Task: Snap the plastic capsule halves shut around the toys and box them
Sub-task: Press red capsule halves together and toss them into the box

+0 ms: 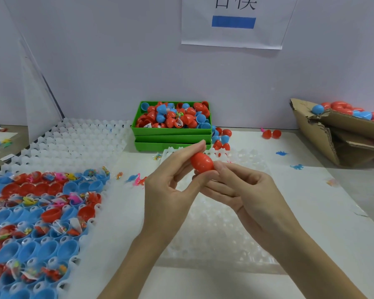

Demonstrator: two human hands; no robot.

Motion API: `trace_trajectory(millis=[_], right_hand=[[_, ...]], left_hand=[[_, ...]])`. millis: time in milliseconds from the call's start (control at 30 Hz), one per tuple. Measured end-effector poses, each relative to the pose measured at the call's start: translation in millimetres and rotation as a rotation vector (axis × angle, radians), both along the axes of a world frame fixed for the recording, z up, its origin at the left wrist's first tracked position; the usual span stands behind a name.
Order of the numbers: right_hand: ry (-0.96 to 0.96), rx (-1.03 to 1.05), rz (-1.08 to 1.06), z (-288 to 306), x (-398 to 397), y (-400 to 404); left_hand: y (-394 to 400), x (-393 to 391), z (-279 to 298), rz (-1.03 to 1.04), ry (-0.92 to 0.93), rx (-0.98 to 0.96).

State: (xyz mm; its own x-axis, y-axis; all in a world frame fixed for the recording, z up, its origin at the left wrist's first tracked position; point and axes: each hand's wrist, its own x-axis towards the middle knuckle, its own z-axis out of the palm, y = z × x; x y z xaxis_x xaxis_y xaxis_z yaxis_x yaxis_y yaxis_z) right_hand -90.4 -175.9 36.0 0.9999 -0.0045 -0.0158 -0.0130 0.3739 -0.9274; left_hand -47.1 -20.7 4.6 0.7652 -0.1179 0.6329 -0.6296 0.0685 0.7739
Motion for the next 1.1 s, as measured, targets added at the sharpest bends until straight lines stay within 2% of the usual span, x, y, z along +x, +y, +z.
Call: trace_trajectory(millis=[300,500,700,867,1100], right_hand=[[-0.035,-0.037,0.006,3,-7,-5],[-0.043,-0.078,-0.019,4,-7,-4],[-0.07,-0.089,-0.111,1,-6,2],[-0.069,0.002,-0.075,1,-5,6],[-0.058,0.017,-0.063,-4,-3,7]], left_hand=[[0,5,-1,-0.027,-0.055,0.115],[2,6,-1,-0.067,-0.009,0.115],[0,3,0,-0.104,0.076,0.061],[0,0,4,-0.121,0.077,-0.01],[0,-2,8,-0.152,0.113,-0.083]])
